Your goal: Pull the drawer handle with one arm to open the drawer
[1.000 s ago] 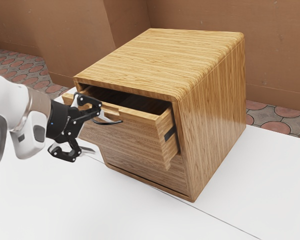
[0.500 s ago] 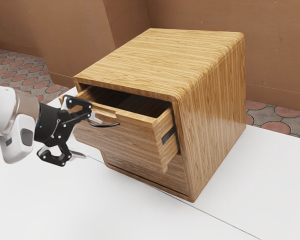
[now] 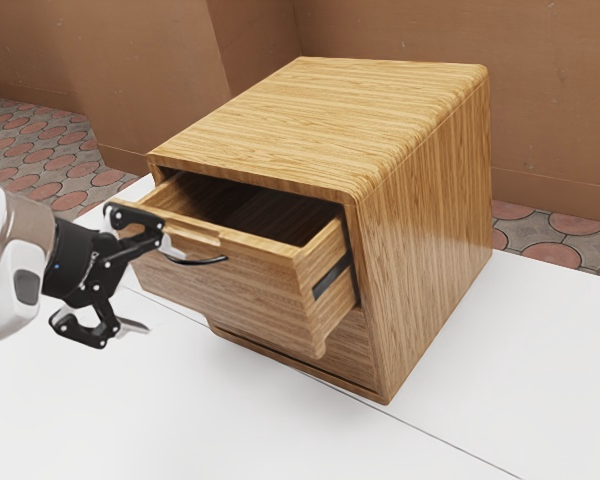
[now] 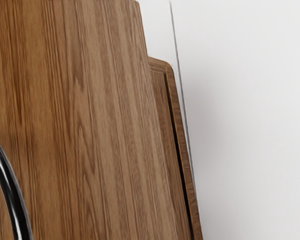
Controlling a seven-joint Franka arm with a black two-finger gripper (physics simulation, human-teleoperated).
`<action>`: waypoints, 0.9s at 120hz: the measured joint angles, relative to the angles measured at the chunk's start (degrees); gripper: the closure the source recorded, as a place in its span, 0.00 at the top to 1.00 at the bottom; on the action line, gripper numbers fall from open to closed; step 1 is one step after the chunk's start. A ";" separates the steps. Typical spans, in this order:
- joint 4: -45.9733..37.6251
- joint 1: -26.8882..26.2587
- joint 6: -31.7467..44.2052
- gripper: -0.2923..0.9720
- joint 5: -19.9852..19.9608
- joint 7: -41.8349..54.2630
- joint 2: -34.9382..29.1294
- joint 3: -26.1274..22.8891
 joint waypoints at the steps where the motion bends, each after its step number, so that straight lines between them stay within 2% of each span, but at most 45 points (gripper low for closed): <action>1: -0.02 0.01 -0.08 0.77 0.00 0.00 -0.04 0.00; 23: -0.98 0.42 -1.20 0.81 0.02 -0.29 -0.27 -0.13; 64: -1.60 1.18 -3.24 0.70 0.26 -0.84 -2.92 -0.06; 84: -2.56 1.31 -4.24 0.77 0.24 -1.00 -4.01 -0.07; 108: -3.14 1.32 -5.49 0.76 0.24 -1.36 -5.87 -0.22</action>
